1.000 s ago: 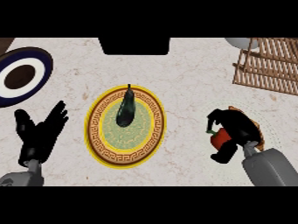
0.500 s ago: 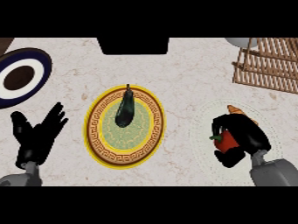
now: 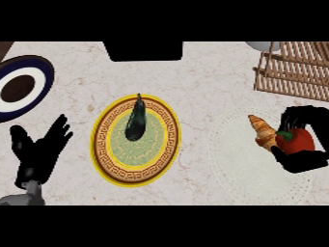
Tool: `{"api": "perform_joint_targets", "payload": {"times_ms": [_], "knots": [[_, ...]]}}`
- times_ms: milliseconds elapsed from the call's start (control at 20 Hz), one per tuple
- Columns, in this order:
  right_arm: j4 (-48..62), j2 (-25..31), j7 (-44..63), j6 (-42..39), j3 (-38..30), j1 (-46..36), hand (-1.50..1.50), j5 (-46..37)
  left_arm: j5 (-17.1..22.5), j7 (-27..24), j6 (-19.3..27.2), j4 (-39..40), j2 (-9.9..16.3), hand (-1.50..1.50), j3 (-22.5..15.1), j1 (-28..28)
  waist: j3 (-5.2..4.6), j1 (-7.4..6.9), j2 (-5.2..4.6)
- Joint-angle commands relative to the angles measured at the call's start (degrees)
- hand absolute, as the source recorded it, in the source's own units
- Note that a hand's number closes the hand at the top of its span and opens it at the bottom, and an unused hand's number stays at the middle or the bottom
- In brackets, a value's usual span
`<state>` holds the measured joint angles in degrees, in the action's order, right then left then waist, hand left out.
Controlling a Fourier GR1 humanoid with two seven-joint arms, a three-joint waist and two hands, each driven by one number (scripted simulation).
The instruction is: Pick the bell pepper from the placemat and place it in the tiered shelf
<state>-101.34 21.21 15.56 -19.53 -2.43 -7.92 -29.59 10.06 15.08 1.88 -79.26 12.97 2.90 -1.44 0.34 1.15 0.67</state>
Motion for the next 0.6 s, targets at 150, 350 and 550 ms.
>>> {"api": "perform_joint_targets", "payload": {"times_ms": [150,350,550], "knots": [[-17.4,3.6,13.5,-2.9,-12.5,-4.3,1.5,7.2,0.3,-0.5,-1.0,2.6,0.3,0.0,0.9,-0.3,-0.46,0.31,-0.3],[-17.1,9.2,24.2,-7.8,-19.9,-13.6,1.5,13.5,-0.9,1.6,-0.3,-0.7,-1.0,0.0,-1.4,1.8,-0.42,-0.83,-0.38],[-14.8,14.2,28.8,-10.0,-25.1,-20.1,1.5,18.8,-1.2,-0.3,0.2,1.2,-2.4,0.0,-1.1,2.5,-0.4,-0.99,-0.48]]}}
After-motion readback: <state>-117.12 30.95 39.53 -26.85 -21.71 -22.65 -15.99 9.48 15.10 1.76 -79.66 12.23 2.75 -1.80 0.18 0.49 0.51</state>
